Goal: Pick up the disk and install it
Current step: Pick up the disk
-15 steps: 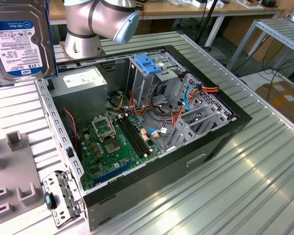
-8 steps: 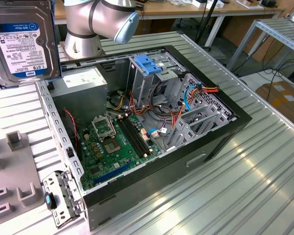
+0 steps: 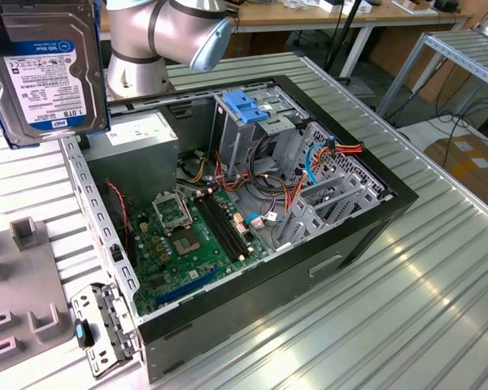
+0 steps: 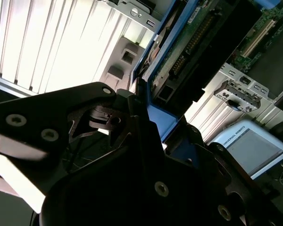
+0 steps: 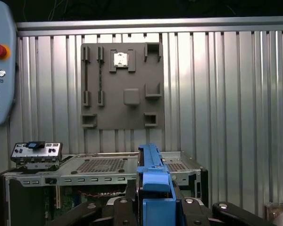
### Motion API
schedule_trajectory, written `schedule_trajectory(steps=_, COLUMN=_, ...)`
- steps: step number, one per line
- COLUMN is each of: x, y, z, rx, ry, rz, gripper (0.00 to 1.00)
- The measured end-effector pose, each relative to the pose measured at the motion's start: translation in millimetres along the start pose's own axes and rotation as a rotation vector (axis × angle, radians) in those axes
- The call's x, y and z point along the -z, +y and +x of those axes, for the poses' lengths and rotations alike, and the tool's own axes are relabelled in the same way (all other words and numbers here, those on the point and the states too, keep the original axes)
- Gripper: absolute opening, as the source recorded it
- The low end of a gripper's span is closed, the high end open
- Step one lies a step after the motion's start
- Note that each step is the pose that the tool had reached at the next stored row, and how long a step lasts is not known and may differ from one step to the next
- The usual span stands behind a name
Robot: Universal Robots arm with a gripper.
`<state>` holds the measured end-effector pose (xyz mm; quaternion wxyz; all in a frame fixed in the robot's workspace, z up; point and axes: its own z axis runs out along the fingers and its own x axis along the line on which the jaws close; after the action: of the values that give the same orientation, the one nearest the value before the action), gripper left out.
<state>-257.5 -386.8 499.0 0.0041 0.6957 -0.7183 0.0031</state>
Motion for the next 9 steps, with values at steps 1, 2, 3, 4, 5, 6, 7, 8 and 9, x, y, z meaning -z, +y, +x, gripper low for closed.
schedule_trajectory(steps=1, x=0.0, y=-1.4, z=0.4, rx=0.0, ry=0.0001, rz=0.0, gripper=0.37)
schedule_trajectory(steps=2, x=0.0, y=-2.5, z=0.8, rx=0.0, ry=0.0002, rz=0.0, gripper=0.37)
schedule_trajectory(steps=3, x=0.0, y=-3.6, z=1.2, rx=0.0, ry=0.0003, rz=-0.0001, gripper=0.37)
schedule_trajectory(steps=4, x=0.0, y=-4.8, z=1.5, rx=0.0, ry=0.0004, rz=0.0, gripper=0.37)
schedule_trajectory(steps=5, x=-0.1, y=-6.5, z=2.0, rx=0.0, ry=0.0006, rz=0.0, gripper=0.37)
schedule_trajectory(steps=6, x=-0.1, y=-7.8, z=2.4, rx=0.0, ry=0.0006, rz=0.0, gripper=0.37)
schedule_trajectory(steps=7, x=-0.1, y=-9.2, z=2.8, rx=0.0, ry=0.0007, rz=0.0, gripper=0.37)
schedule_trajectory(steps=8, x=-0.2, y=-15.4, z=4.1, rx=0.0, ry=0.0012, rz=0.0, gripper=0.37)
schedule_trajectory(steps=9, x=-0.3, y=-24.2, z=5.4, rx=0.0, ry=0.0022, rz=0.0001, gripper=0.37)
